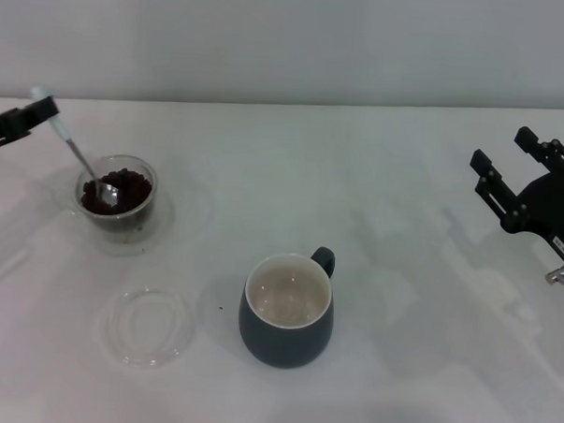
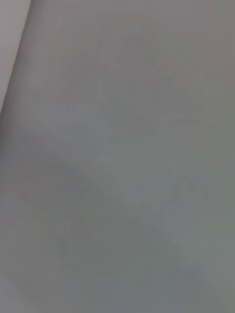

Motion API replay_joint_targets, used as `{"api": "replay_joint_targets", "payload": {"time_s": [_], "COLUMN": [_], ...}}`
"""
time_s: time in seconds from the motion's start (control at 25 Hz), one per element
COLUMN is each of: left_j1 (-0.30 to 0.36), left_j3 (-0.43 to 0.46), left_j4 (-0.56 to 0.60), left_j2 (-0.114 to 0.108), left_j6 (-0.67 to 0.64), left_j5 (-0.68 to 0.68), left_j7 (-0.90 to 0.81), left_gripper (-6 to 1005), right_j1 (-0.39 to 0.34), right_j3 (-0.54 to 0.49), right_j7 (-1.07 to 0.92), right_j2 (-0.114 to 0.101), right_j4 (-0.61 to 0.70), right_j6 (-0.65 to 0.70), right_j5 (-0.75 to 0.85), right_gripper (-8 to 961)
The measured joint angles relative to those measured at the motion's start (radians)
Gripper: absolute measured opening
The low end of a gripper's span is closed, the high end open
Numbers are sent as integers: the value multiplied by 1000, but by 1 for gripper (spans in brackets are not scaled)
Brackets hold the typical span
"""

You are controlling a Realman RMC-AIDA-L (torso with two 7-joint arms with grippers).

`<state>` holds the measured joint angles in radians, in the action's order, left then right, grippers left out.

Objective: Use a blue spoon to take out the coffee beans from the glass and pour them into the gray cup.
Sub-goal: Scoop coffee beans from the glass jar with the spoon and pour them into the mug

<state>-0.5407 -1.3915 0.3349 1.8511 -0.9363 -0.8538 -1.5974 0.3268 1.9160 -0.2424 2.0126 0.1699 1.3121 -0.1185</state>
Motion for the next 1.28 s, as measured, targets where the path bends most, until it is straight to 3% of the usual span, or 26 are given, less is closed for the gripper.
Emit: {"api": "replay_joint_targets", "payload": {"time_s": [0.16, 1.28], "left_j1": [24, 44], "left_j3": [31, 31], "left_j4": [0, -17], "left_j2": [6, 17], "left_j6": [5, -7], "left_j5": [0, -2], "left_j7": [-4, -205], "left_gripper": [128, 128], "right_j1": [0, 2], "right_j3": [0, -6], "right_j7": [-1, -6], "right_j2": [0, 0], "right_j4": [5, 13], "right_j6": [-1, -23], "right_j5": [2, 4], "right_gripper": [636, 635]}}
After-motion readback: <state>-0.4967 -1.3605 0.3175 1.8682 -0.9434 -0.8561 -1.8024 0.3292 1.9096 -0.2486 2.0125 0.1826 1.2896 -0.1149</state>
